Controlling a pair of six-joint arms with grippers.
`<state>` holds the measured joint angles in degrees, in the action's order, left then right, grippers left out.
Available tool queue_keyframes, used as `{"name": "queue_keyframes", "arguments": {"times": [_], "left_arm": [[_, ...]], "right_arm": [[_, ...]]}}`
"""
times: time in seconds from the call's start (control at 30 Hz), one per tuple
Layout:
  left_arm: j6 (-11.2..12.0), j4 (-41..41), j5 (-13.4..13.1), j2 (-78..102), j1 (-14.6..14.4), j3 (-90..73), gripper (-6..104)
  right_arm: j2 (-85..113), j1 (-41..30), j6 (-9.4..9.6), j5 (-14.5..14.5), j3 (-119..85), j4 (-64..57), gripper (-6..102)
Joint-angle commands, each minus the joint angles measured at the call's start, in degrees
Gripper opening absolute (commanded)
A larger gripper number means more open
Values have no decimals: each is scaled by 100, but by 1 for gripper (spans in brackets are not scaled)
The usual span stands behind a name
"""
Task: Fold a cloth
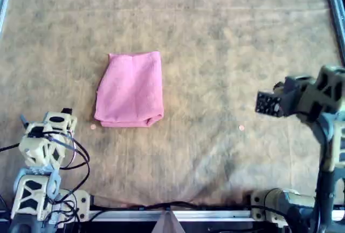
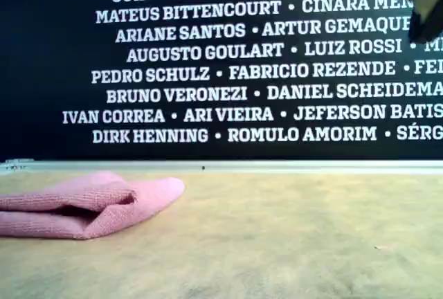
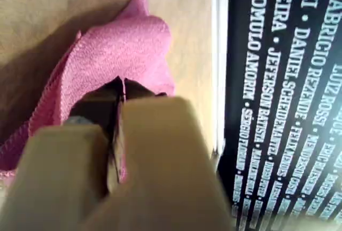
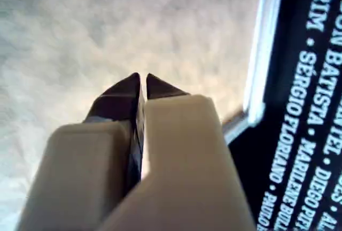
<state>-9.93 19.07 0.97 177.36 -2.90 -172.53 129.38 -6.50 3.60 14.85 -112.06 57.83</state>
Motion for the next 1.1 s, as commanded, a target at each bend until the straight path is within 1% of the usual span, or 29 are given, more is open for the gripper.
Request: {"name": "queue_keyframes", "arguments": {"times": [0.0, 0.03, 0.17, 0.37, 0.47, 0.57, 0.77, 0.9, 0.97, 1.07], "left_arm": [[-26, -9, -9, 141, 149, 97, -2], [-26, -9, -9, 141, 185, 88, -2], [44, -9, -9, 158, 483, 26, -2], [53, 0, 0, 158, 492, 26, -2], [53, 0, 0, 167, 492, 26, -2], [62, 0, 0, 167, 492, 26, -2], [62, 79, -9, 167, 483, 26, -2], [53, 633, -9, 167, 439, 26, -1], [53, 932, -9, 167, 475, 26, -1], [53, 1134, -9, 167, 492, 26, -1]], "right_arm": [[940, -44, 35, 0, -483, -861, 1], [1116, -35, 35, 0, -747, -1072, 1], [1626, -44, 35, 0, -1819, -2021, 1], [2136, -79, 35, -18, -3208, -3577, 1], [2628, -360, -44, -18, -3920, -4271, 1], [3129, -650, -26, -18, -4685, -4781, 1], [3876, -598, 18, -9, -5845, -4975, 1], [3902, -589, 35, -9, -6170, -4922, 1], [3894, -571, 35, -9, -6170, -4913, 1], [3902, -563, 35, -9, -6170, -4975, 1]]}}
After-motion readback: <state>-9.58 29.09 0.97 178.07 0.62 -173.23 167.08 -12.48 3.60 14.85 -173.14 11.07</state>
